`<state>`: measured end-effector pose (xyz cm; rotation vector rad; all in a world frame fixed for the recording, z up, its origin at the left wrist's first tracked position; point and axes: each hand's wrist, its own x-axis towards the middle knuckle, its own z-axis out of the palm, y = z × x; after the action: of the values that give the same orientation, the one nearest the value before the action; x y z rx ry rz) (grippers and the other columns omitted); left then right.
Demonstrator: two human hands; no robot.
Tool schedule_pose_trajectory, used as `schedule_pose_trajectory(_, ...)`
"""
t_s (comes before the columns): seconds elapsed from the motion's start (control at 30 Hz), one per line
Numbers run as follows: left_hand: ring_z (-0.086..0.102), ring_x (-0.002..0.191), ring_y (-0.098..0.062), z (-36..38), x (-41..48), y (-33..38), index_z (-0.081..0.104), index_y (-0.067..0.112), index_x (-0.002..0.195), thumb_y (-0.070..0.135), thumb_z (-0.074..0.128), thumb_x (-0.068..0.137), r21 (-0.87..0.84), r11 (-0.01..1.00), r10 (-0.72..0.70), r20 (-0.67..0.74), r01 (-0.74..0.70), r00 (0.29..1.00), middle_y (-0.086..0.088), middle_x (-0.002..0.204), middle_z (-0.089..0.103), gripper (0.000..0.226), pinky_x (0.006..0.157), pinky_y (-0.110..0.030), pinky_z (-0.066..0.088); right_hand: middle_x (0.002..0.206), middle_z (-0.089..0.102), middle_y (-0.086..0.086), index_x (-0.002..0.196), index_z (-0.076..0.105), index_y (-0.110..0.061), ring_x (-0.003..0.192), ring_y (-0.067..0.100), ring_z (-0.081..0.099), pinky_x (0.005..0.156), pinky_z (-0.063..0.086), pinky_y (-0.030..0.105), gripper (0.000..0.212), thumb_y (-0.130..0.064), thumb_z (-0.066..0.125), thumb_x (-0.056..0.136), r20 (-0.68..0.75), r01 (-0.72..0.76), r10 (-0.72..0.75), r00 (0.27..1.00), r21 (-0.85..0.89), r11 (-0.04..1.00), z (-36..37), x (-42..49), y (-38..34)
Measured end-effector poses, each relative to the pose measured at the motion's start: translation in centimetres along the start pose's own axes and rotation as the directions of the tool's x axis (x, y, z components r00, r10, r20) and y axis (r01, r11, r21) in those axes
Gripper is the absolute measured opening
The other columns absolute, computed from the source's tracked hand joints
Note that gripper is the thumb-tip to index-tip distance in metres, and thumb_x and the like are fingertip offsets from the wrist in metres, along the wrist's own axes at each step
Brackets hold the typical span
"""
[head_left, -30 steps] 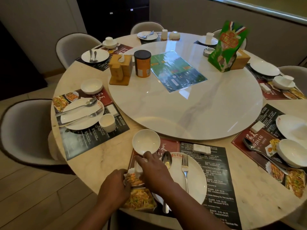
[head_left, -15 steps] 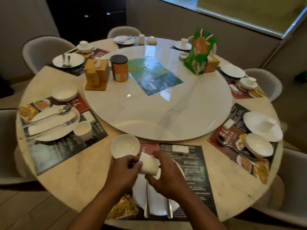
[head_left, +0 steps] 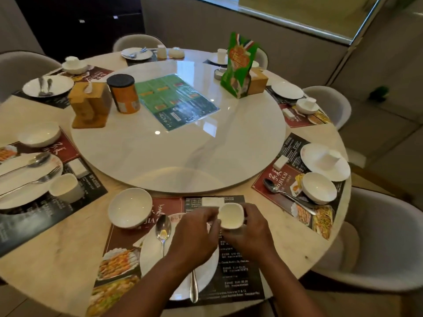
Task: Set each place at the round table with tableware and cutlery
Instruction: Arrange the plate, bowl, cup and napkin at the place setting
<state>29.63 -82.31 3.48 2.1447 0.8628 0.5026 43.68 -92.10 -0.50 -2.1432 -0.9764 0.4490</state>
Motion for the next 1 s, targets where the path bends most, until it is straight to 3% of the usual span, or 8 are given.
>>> schedule_pose_trajectory(0.1, 0.056, 0.087, 0.005, -0.7, 0.5, -2.1, 0.068, 0.024, 0.116, 0.025, 0.066, 0.088, 0.094, 0.994, -0.043, -0.044, 0.047, 0.998, 0.012, 0.105, 0.068, 0.027, 0.072, -0.005, 0.038, 0.108, 0.06, -0.018, 0.116, 0.049, -0.041, 0.099, 0.005, 0.059, 0.076, 0.049, 0.023, 0.07, -0.038, 0.088, 0.059, 0.017, -0.118, 0.117, 0.993, 0.021, 0.993, -0.3, 1.5, 2.8)
schedule_pose_trajectory(0.27, 0.062, 0.104, -0.016, -0.7, 2.1, -5.0, 0.067, 0.02, 0.119, 0.025, 0.066, 0.087, 0.27, 0.955, -0.107, -0.067, 0.121, 0.992, 0.001, 0.114, 0.068, 0.033, 0.085, -0.026, 0.046, 0.112, 0.058, -0.016, 0.125, 0.045, -0.039, 0.101, 0.008, 0.057, 0.073, 0.046, 0.021, 0.075, -0.036, 0.089, 0.064, 0.101, -0.174, 0.17, 0.98, 0.031, 0.984, 0.1, 3.6, 4.4)
schedule_pose_trajectory(0.43, 0.061, 0.097, -0.017, 1.3, 4.9, -6.0, 0.068, 0.02, 0.114, 0.023, 0.063, 0.087, 0.389, 0.921, -0.035, -0.002, 0.033, 0.999, 0.001, 0.108, 0.065, 0.028, 0.078, -0.028, 0.052, 0.113, 0.057, -0.018, 0.124, 0.041, -0.045, 0.102, 0.007, 0.055, 0.071, 0.043, 0.019, 0.074, -0.036, 0.088, 0.067, 0.124, -0.166, 0.16, 0.979, 0.034, 0.986, 0.8, 4.4, 4.9)
schedule_pose_trajectory(0.63, 0.055, 0.107, -0.02, 4.3, 7.5, -6.7, 0.065, 0.02, 0.12, 0.015, 0.056, 0.087, 0.495, 0.867, 0.006, 0.105, -0.057, 0.994, 0.002, 0.117, 0.06, 0.034, 0.081, -0.033, 0.049, 0.114, 0.053, -0.02, 0.122, 0.036, -0.049, 0.105, 0.004, 0.053, 0.071, 0.039, 0.012, 0.077, -0.03, 0.088, 0.068, 0.133, -0.151, 0.143, 0.981, 0.049, 0.987, 1.1, 4.8, 5.3)
schedule_pose_trajectory(0.8, 0.051, 0.116, -0.021, 5.4, 8.3, -6.8, 0.062, 0.024, 0.117, 0.034, 0.056, 0.088, 0.578, 0.783, 0.084, 0.266, -0.229, 0.96, 0.0, 0.125, 0.057, 0.032, 0.087, -0.036, 0.046, 0.117, 0.053, -0.02, 0.123, 0.034, -0.051, 0.107, 0.004, 0.052, 0.073, 0.038, 0.011, 0.081, -0.026, 0.087, 0.068, 0.128, -0.147, 0.138, 0.982, 0.065, 0.987, 1.2, 4.9, 5.7)
schedule_pose_trajectory(1.0, 0.044, 0.128, -0.022, 5.2, 8.0, -7.2, 0.058, 0.021, 0.128, 0.036, 0.054, 0.091, 0.61, 0.764, 0.05, 0.268, -0.21, 0.962, -0.004, 0.137, 0.051, 0.04, 0.095, -0.038, 0.046, 0.118, 0.053, -0.021, 0.124, 0.032, -0.052, 0.111, 0.004, 0.051, 0.084, 0.043, 0.019, 0.083, -0.027, 0.087, 0.068, 0.095, -0.136, 0.128, 0.987, 0.079, 0.988, 1.7, 4.8, 6.1)
